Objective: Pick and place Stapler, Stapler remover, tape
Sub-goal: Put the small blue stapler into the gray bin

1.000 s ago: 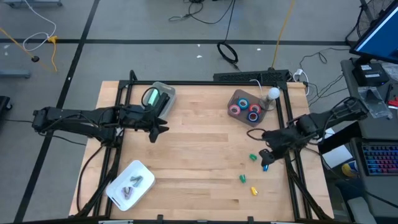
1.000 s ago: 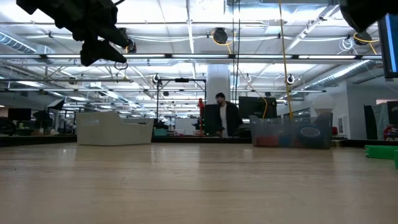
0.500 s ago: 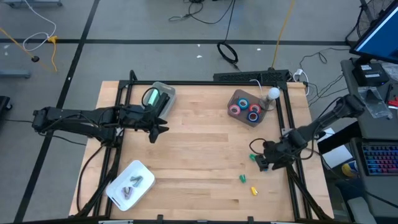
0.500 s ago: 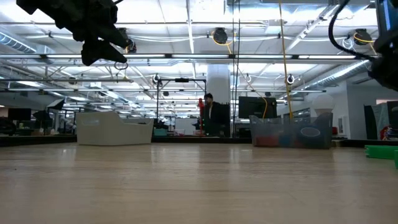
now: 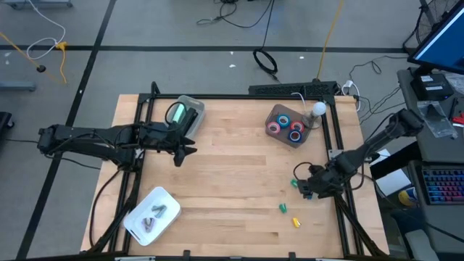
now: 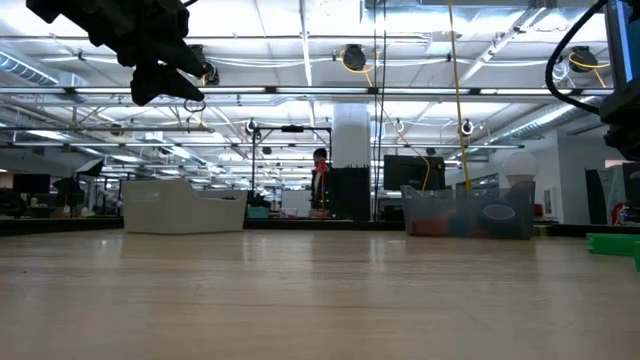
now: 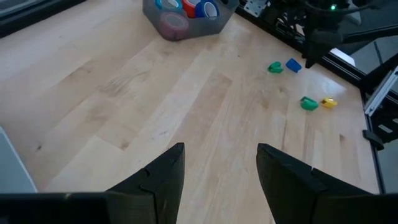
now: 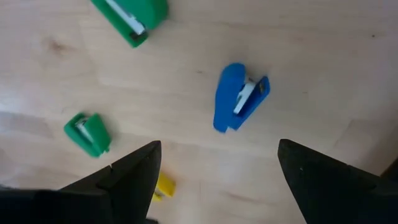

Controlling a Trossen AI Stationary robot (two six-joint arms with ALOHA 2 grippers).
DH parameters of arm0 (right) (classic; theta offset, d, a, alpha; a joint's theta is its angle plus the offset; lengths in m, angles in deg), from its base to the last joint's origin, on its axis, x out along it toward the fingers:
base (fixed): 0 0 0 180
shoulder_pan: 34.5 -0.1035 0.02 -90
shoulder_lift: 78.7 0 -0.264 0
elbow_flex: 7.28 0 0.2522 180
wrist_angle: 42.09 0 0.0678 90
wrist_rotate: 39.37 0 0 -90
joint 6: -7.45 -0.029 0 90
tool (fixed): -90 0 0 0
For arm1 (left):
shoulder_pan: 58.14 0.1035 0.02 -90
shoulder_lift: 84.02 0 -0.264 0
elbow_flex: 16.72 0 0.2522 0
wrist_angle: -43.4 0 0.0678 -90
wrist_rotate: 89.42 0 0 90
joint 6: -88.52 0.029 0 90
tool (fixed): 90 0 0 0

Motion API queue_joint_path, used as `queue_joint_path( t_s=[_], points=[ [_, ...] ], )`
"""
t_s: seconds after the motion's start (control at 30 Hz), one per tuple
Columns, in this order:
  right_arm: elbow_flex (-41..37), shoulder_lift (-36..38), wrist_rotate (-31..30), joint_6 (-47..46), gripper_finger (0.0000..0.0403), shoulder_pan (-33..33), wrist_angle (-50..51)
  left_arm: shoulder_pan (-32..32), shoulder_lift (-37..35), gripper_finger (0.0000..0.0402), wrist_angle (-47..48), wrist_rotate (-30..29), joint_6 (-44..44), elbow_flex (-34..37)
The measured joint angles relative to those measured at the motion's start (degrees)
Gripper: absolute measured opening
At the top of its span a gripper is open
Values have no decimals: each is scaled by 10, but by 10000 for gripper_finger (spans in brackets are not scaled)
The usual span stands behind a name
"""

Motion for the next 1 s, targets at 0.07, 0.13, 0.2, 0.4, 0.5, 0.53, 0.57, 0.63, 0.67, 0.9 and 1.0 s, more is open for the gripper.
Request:
queue_joint_path(
  t_s=[0.07,0.13,0.2,0.4,0.5,0.53,0.57,0.63,0.67,0.9,1.0],
  points=[
    [0,-14,0,0,313,-1,0,0,0,200,0,-8,0,0],
    [0,-29,0,0,313,-1,-2,0,0,200,0,-17,0,0],
    [0,-45,0,1,313,-1,-2,0,0,200,0,-27,0,0],
    [0,-86,1,2,313,-1,-8,0,0,200,0,-27,-1,0],
    [0,-100,0,2,313,-1,-27,0,0,200,0,-27,-2,0],
    [0,-105,0,2,313,-1,-28,0,0,200,0,-27,-2,0],
    [0,-109,0,2,313,-1,-28,0,0,200,0,-27,-2,0],
    [1,-117,1,2,313,-1,-29,0,0,200,0,-27,-2,0],
    [2,-120,1,2,313,0,-29,0,0,200,0,-27,-2,0],
    [2,-126,-5,-10,286,-1,-25,0,0,200,0,-27,-2,0],
    [1,-126,-5,-10,258,-1,-23,0,0,200,0,-27,-2,0]
  ],
)
